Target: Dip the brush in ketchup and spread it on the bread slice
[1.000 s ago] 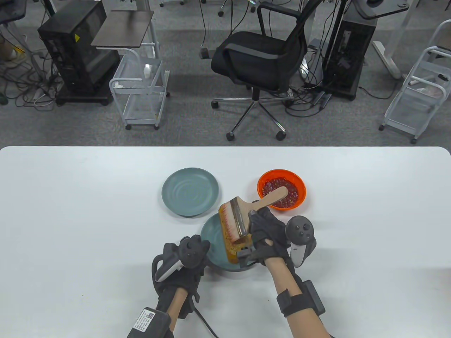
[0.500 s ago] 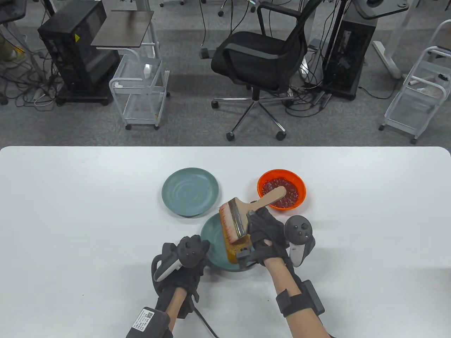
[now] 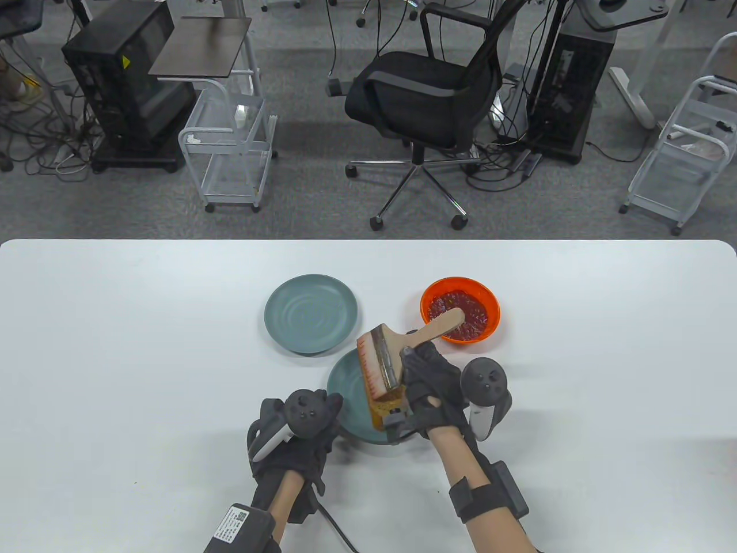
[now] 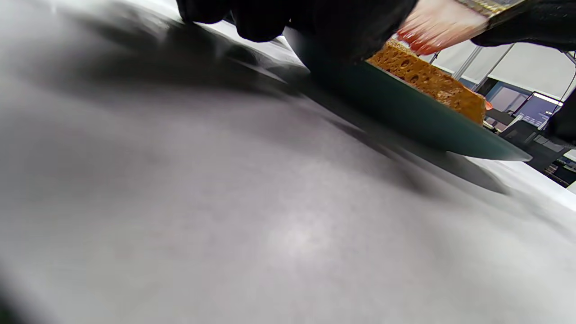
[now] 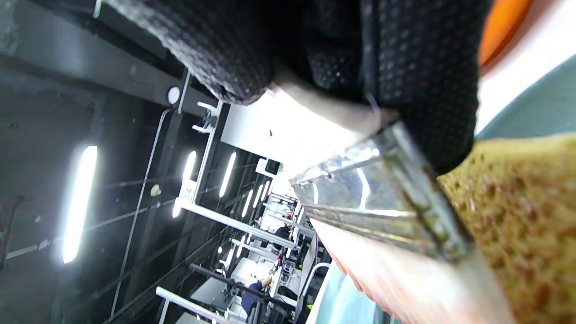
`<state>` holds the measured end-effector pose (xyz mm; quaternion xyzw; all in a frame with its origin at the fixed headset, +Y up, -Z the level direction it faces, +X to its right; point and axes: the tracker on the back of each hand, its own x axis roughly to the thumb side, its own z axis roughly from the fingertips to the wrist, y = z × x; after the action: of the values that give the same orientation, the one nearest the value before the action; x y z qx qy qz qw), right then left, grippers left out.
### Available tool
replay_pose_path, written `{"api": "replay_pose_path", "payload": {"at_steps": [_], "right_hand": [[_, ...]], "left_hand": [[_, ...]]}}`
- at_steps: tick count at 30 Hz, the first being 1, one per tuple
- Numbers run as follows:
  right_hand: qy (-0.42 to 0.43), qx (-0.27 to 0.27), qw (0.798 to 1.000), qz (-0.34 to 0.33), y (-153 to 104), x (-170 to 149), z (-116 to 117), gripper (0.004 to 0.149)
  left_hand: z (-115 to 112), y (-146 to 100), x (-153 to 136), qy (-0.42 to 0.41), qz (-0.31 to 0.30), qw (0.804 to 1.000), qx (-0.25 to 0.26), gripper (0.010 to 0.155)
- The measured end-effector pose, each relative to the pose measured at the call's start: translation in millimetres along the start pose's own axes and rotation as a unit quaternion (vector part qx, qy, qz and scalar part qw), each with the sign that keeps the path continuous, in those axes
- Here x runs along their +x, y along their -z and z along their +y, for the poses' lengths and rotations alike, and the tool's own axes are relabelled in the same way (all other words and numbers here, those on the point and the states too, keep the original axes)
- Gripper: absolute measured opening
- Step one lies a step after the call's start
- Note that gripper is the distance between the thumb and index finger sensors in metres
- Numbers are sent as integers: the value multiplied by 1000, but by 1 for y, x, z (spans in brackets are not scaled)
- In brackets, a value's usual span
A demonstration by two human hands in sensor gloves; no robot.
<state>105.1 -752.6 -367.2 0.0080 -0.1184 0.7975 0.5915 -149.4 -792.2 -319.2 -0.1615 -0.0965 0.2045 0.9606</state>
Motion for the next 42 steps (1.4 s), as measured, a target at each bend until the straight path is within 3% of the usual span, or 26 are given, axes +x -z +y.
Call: {"api": "replay_pose_path", "payload": {"at_steps": [2, 8, 11, 16, 18, 24, 27, 30, 34, 37, 40, 42], "right_hand": [[-24, 3, 1000, -9, 1, 1, -3, 50], [-80, -71, 994, -37, 9, -2, -35, 50], [-35, -66, 997, -23, 8, 0, -29, 50], [18, 5, 1000, 25, 0, -4, 4, 51], [-6, -3, 1000, 18, 0, -3, 1, 51], [-96, -82, 991, -34, 8, 1, -38, 50], [-18, -56, 998, 4, 7, -3, -29, 51], [0, 0, 999, 41, 2, -8, -6, 50], [19, -22, 998, 60, 5, -8, -10, 50], [-80, -64, 995, 5, 8, -9, -28, 50], [-34, -72, 997, 12, 6, -7, -29, 50], [3, -47, 999, 15, 5, -6, -20, 50]], "left_hand": [[0, 0, 0, -1, 0, 1000, -1, 52], [0, 0, 0, 0, -1, 1000, -2, 52], [0, 0, 0, -1, -1, 1000, -3, 52], [-1, -1, 0, 2, -3, 1000, -5, 52], [-2, -1, 0, 5, -4, 1000, -9, 53], [-2, 0, 2, 7, -3, 1000, -13, 53], [-3, -1, 2, 7, -2, 1000, -14, 53], [-3, -1, 2, 10, -3, 1000, -16, 53], [-2, -1, 0, 8, -5, 1000, -19, 53], [-2, -1, 0, 7, -6, 1000, -21, 53], [-2, -1, 1, 9, -4, 1000, -22, 53], [-2, -1, 1, 12, -3, 1000, -21, 53]]}}
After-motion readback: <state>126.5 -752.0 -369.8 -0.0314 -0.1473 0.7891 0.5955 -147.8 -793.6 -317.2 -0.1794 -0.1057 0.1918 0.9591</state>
